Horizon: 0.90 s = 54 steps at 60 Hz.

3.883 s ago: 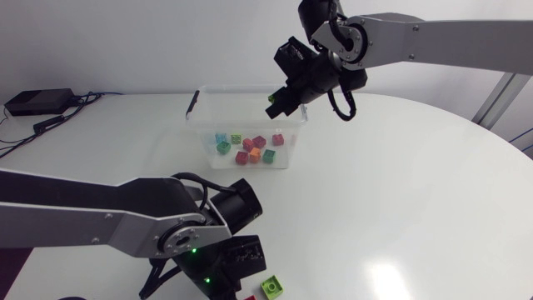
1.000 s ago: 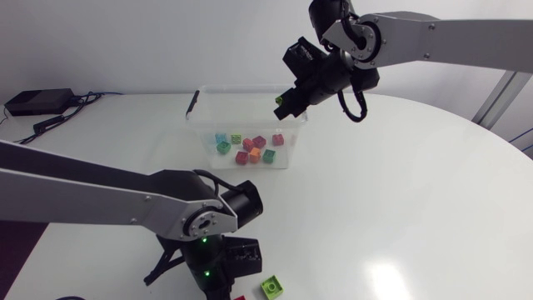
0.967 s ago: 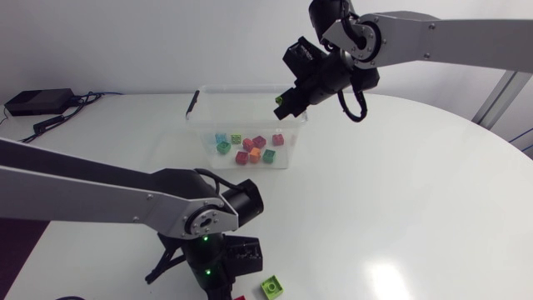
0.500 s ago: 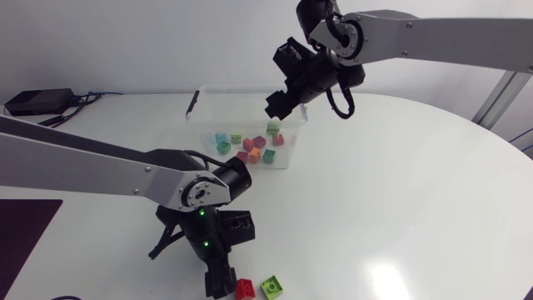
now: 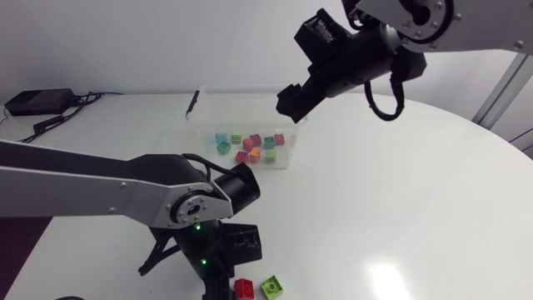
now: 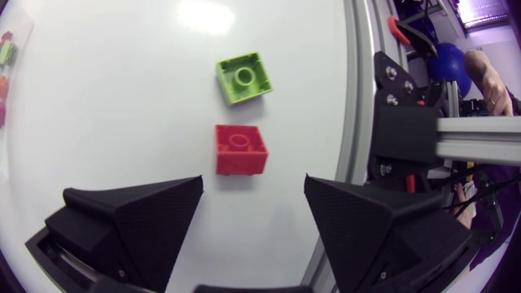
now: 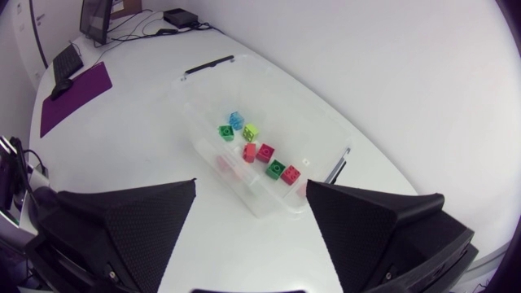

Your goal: Place the duplo bricks in the container

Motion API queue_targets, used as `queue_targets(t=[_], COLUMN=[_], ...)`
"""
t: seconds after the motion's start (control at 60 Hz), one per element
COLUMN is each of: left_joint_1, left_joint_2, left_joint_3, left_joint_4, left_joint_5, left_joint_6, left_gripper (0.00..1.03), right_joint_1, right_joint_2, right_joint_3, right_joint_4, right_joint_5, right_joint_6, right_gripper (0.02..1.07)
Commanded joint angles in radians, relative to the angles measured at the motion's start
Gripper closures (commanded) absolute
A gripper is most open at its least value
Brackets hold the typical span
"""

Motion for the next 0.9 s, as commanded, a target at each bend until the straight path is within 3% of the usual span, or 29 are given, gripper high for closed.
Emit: queue_targets(t=[0.0,0.267,0.45,0.7,0.883], left_joint_1=[-0.025,-0.018,-0.016,0.016,0.004], left_joint_2=[-0.014,0.032,0.037,0.086,0.124], left_joint_3=[0.006,-0.017,-0.016,-0.002,0.009], left_joint_4=[-0.008,0.088,0.094,0.07,0.085], left_joint_5=[0.022,0.027,0.025,0.027,0.028], left_joint_6=[-0.014,0.066,0.086,0.124,0.124], left_gripper=[0.08,0.06,0.07,0.18,0.45], right_joint_1=[0.005,0.005,0.007,0.024,0.021], right_joint_2=[-0.031,-0.107,-0.155,-0.23,-0.261], right_joint_3=[-0.084,-0.265,-0.349,-0.398,-0.436], right_joint_4=[-0.022,0.009,0.016,-0.004,-0.004], right_joint_5=[-0.001,-0.004,-0.01,-0.012,-0.012], right_joint_6=[0.011,0.013,0.017,0.023,0.023], right_gripper=[0.07,0.07,0.07,0.07,0.07])
